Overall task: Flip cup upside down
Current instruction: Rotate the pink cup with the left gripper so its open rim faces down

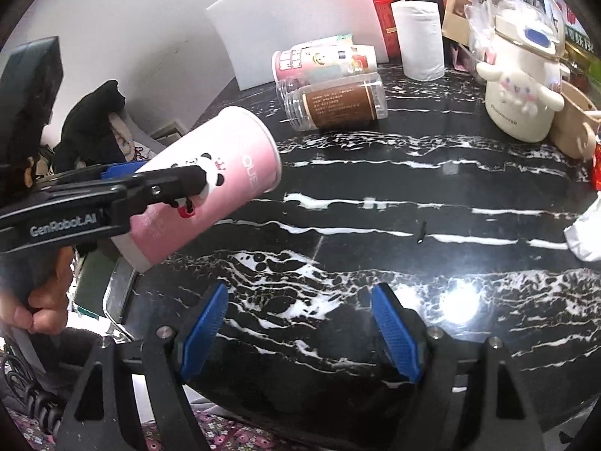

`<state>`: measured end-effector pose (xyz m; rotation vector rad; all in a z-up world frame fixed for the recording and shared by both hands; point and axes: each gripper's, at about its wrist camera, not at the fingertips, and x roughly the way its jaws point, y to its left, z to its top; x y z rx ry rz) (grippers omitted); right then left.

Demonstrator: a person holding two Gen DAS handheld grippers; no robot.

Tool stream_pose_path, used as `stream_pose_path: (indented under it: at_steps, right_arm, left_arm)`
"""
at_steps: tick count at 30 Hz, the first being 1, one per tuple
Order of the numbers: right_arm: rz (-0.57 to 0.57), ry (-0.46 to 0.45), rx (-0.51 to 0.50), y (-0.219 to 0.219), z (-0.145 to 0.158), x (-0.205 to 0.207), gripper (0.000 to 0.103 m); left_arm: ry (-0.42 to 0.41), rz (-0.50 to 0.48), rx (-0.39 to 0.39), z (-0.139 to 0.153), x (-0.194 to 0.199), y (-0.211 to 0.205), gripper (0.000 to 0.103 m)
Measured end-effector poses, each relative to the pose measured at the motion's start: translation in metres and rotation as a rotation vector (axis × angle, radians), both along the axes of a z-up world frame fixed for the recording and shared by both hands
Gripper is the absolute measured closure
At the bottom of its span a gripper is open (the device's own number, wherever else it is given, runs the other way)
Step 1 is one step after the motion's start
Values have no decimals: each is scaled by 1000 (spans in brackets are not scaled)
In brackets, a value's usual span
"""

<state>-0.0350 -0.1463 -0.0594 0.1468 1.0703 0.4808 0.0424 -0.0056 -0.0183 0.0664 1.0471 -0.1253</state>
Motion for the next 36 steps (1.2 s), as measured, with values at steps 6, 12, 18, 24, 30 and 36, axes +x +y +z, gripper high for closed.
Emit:
stream_pose_path:
  at_steps: [6,12,18,24,30,36]
  right_arm:
    - [34,31,35,11,-10,-4,24]
    - [50,39,104,25,-23,-4,24]
    - [41,-14,157,40,-23,-1,24]
    - [54,-44,218,48,-23,3,24]
    - [64,-79,313,46,-17,1,24]
    - [52,-97,334,43,-14,0,24]
  left_arm:
    - [39,-1,-37,-4,3,1,36]
    - [37,11,-68,2,4,4,36]
    - [34,16,-82,7,3,5,36]
    - [32,19,-106,9,1,8,36]
    - [40,16,-123,7,0,10,36]
    - [35,10,-122,5,0,8,37]
